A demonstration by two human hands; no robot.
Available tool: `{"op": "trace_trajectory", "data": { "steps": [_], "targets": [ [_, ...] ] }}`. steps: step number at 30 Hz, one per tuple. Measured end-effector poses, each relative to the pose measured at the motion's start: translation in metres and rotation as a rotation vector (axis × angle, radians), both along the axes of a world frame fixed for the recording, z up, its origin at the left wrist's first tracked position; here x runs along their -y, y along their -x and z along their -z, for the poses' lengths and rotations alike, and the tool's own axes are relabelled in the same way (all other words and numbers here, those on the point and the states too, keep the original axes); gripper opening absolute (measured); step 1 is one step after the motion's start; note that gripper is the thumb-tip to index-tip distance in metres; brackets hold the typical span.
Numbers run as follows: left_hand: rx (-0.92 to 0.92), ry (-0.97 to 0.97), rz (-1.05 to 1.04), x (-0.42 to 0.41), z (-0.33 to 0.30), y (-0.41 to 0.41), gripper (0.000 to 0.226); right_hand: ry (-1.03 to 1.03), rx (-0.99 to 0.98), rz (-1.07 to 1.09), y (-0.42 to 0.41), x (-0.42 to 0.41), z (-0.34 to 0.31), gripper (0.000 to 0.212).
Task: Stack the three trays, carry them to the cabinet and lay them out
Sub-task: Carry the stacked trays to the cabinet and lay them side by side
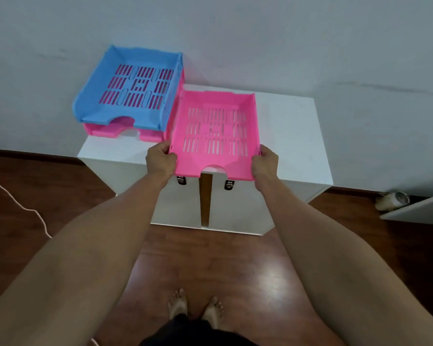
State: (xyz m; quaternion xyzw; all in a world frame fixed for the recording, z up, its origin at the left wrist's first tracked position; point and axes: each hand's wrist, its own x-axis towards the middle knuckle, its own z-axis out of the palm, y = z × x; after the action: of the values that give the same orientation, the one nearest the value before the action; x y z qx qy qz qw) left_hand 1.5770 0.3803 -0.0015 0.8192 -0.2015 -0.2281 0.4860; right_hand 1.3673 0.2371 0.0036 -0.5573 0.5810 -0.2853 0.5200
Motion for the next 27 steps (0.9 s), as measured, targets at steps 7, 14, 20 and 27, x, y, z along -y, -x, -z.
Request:
{"op": "trace_trajectory", "data": {
  "steps": [7, 14, 20, 27],
  "targets": [
    [-0.04, 0.031, -0.015, 0.003, 0.006, -0.009, 0.048, 0.045, 0.003, -0.005, -0.015, 0.004, 0.009, 0.036],
    [-0.056, 0.035, 0.065, 0.0, 0.009, -0.023, 0.047, 0.039, -0.022, 0.012, -0.036, 0.021, 0.015, 0.041],
    [-0.005, -0.029, -0.024, 0.007, 0.016, -0.035, 0.04, 0.047, -0.039, 0.009, -0.051, 0.041, 0.012, 0.031],
    [0.018, -0.099, -0.151, 0.019, 0.022, -0.051, 0.039, 0.034, -0.052, 0.01, -0.067, 0.068, 0.016, 0.034]
  ]
}}
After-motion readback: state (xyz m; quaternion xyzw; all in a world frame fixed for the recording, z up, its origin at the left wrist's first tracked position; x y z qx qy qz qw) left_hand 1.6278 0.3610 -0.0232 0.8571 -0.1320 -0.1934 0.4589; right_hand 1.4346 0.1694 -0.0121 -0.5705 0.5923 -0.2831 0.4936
